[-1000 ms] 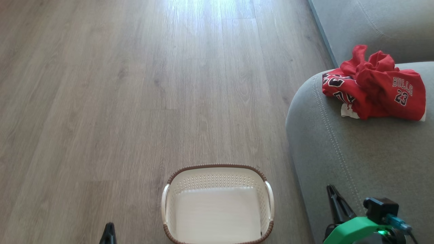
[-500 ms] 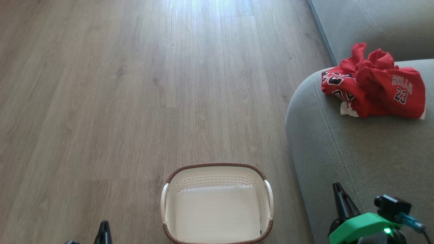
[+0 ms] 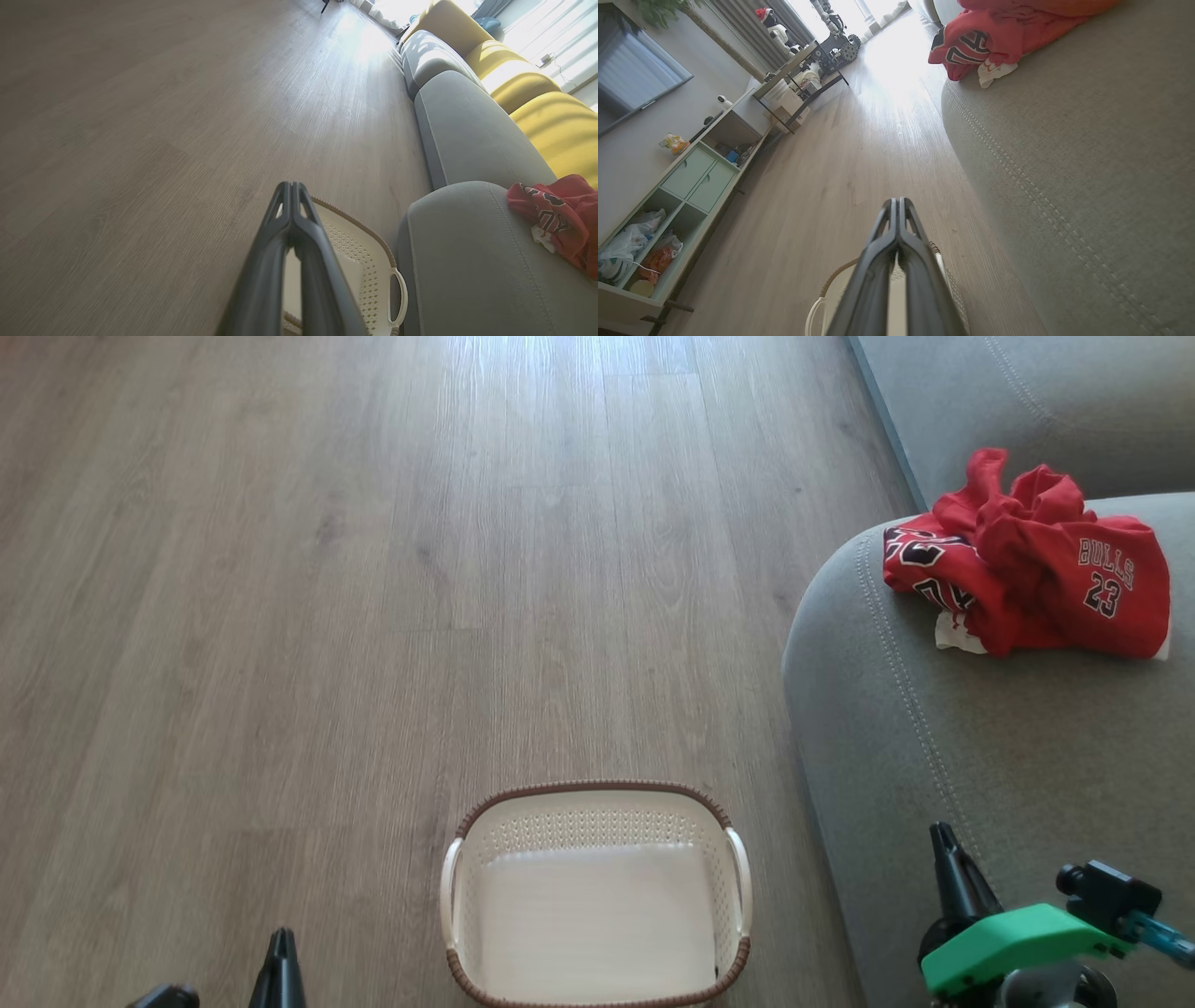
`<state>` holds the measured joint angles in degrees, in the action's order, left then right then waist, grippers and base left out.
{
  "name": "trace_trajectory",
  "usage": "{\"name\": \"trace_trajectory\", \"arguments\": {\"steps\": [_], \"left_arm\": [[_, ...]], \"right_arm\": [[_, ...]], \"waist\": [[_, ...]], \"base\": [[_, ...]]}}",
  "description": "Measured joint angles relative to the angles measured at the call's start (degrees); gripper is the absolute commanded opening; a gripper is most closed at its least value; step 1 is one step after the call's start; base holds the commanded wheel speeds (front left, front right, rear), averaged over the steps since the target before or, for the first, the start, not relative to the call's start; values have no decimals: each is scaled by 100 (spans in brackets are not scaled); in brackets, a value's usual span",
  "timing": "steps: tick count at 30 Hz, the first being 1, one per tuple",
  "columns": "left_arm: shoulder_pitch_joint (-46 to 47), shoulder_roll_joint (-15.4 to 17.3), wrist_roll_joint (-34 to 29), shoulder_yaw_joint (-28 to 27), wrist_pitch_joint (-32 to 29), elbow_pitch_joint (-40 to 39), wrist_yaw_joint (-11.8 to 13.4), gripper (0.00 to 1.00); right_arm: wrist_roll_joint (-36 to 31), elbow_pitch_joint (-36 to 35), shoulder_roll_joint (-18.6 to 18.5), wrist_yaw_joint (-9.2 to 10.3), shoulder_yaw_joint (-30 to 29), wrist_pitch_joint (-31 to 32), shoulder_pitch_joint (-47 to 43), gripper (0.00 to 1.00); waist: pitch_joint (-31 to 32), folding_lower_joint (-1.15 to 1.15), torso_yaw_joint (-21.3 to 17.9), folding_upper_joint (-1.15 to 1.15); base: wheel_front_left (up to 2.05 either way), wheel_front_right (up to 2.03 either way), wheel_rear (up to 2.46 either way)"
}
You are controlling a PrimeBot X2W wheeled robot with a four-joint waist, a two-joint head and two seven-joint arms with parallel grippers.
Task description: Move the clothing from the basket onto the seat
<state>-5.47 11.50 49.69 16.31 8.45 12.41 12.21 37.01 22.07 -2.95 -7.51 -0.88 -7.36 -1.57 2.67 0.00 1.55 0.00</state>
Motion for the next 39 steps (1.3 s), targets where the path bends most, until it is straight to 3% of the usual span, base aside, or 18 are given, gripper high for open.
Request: {"name": "trace_trajectory", "arguments": {"steps": [39], "left_arm": [[363,-350,1847,-845,-616,-52,-622,0]], "right_arm": [[2393,-212,-1,1,-249,553,250,0]], "waist": [[-108,0,-68,0]], "base": [[0,0,0]]}}
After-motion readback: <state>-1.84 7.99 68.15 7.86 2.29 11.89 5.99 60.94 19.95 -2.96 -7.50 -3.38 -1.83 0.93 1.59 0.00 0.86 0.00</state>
